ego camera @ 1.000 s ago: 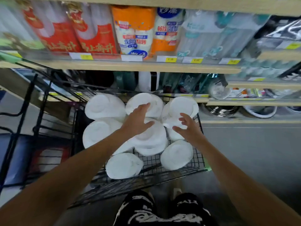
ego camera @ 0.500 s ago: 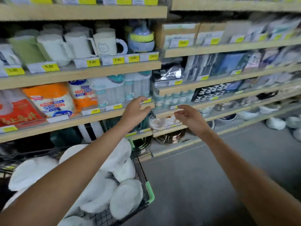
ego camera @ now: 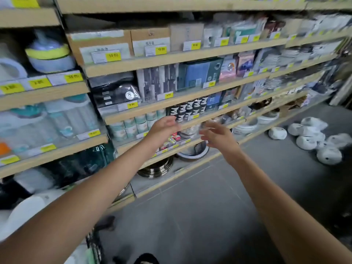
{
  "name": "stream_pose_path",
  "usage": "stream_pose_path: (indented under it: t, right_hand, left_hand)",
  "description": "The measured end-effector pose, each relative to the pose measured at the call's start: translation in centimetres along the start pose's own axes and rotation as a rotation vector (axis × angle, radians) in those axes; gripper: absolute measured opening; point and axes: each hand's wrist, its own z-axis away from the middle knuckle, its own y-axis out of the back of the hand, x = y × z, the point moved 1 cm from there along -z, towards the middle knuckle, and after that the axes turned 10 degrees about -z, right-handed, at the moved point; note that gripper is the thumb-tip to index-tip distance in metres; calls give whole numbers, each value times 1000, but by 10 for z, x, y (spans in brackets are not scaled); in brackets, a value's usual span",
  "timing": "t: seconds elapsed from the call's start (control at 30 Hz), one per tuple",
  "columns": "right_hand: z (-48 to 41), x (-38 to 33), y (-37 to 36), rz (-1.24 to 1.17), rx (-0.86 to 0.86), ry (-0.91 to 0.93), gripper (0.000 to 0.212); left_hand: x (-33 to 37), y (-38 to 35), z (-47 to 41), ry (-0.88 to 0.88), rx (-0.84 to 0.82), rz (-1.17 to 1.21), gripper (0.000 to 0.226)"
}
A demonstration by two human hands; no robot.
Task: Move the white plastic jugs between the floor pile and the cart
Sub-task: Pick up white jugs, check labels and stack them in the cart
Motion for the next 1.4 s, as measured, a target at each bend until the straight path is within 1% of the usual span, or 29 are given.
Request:
stream_pose_path:
  t: [0.07, 0.27, 0.37, 0.5, 0.67, 0.77, 0.9, 1.03, 1.17, 1.4]
  right_hand:
    - [-16, 4, 27, -18, 34, -14, 29]
    - [-72, 12, 107, -62, 136, -40, 14]
    - [-112, 18, 152, -74, 210, -67, 15]
    - [-173, 15, 217, -67, 316, -106, 23]
    - [-235, 6, 299, -63, 445, -151, 22]
    - [-260, 10, 348, -61, 509, -179, 19]
    - [-282, 16, 419, -82, 629, -207, 25]
    - [-306, 26, 496, -113, 703, -203, 23]
    - [-338, 38, 586, -136, 750, -209, 25]
    - [-397, 41, 746, -184, 779, -293, 24]
  left_hand:
    - [10, -24, -20, -7, -41, -19, 44]
    - [39, -101, -116, -42, -150, -101, 46]
    - [61, -152, -177, -71, -217, -108, 45]
    - [99, -219, -260, -107, -311, -101, 45]
    - [147, -299, -348, -112, -453, -99, 44]
    - [174, -351, -387, -124, -525, -110, 44]
    - [205, -421, -421, -144, -629, -137, 42]
    - [224, -498, -460, -133, -720, -176, 41]
    - [249, -583, -504, -139, -766, -216, 47]
    - [308, -728, -575, -84, -778, -278, 44]
